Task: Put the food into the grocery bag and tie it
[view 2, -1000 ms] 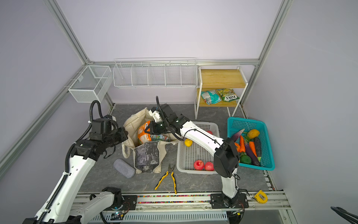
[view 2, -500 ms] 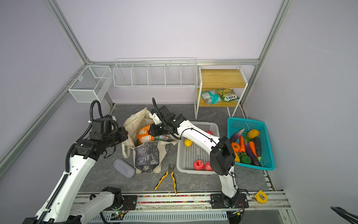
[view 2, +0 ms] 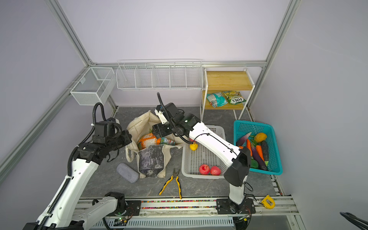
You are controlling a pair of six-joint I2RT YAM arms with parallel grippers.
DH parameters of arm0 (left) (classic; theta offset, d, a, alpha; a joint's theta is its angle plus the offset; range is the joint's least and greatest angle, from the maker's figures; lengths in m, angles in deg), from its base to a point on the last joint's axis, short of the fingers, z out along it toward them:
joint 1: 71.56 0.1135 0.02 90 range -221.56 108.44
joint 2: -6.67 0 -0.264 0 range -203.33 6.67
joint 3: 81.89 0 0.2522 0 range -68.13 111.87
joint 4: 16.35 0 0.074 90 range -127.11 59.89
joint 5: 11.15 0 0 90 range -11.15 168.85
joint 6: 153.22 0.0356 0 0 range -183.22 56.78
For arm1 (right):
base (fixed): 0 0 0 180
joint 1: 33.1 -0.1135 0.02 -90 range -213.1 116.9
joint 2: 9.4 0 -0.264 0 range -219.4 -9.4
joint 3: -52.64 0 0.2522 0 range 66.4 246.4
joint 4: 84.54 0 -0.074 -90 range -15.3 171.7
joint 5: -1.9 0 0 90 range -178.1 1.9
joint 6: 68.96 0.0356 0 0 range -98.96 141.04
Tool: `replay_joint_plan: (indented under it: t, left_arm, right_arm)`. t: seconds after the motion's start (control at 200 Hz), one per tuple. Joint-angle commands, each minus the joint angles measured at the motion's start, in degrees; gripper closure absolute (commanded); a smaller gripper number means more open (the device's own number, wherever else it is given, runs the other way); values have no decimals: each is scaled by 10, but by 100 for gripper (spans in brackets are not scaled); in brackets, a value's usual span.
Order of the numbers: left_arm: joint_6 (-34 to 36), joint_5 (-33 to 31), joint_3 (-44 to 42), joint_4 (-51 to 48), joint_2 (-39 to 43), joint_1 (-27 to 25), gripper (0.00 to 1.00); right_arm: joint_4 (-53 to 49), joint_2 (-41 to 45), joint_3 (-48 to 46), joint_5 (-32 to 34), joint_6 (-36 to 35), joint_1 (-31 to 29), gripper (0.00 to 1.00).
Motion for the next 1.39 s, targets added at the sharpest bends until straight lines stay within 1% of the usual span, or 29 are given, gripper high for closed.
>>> replay_joint_plan:
  t: [0.0,0.13,0.21,0.35,0.47,0.545,0.63,0.72,0.785,0.835,0.91,0.965,1.035,1.09,1.165,1.235,1.32,1.39]
  left_arm:
    - [-1,-5,21,-3,6,-2,100]
    - [1,-8,20,-7,7,-2,100]
    - [1,-8,18,-7,6,-3,100]
    - [-1,-6,16,-6,5,-2,100]
    - [1,-8,19,-9,4,-2,100]
    - [2,-8,20,-11,4,-3,100]
    - [1,-5,20,-9,5,-3,100]
    - [0,-4,19,-7,4,-2,100]
    - [1,-4,21,-6,5,-3,100]
    - [2,-5,22,-6,4,-3,100]
    - [3,-4,29,-4,1,-3,100]
    - [2,-3,36,0,-3,-3,100]
    - [3,3,45,7,-9,-3,100]
    - [3,11,52,15,-14,-3,100]
    - [4,25,59,29,-21,-3,100]
    - [3,40,69,38,-32,-3,100]
    - [3,57,81,47,-44,-3,100]
    - [2,69,88,57,-53,-4,100]
  right_arm:
    - [-41,63,-55,62,9,34,17]
    - [-32,119,-152,62,76,84,16]
    - [-17,142,-205,50,109,103,15]
    - [-4,136,-263,5,154,116,14]
    - [-1,120,-285,-3,178,116,16]
    - [15,113,-293,-8,184,117,21]
    - [37,98,-293,-28,192,118,26]
    - [42,67,-275,-58,201,118,38]
    - [47,47,-260,-74,209,116,48]
    - [48,37,-246,-75,211,112,59]
    - [27,25,-196,-63,199,100,77]
    - [-10,11,-139,-51,180,87,85]
    - [-67,-15,-48,-46,156,69,92]
    - [-104,-38,24,-39,135,52,93]
    - [-179,-74,125,-21,110,32,93]
    - [-224,-102,202,-8,94,19,93]
    - [-257,-124,262,13,78,11,93]
    - [-267,-134,280,20,70,11,93]
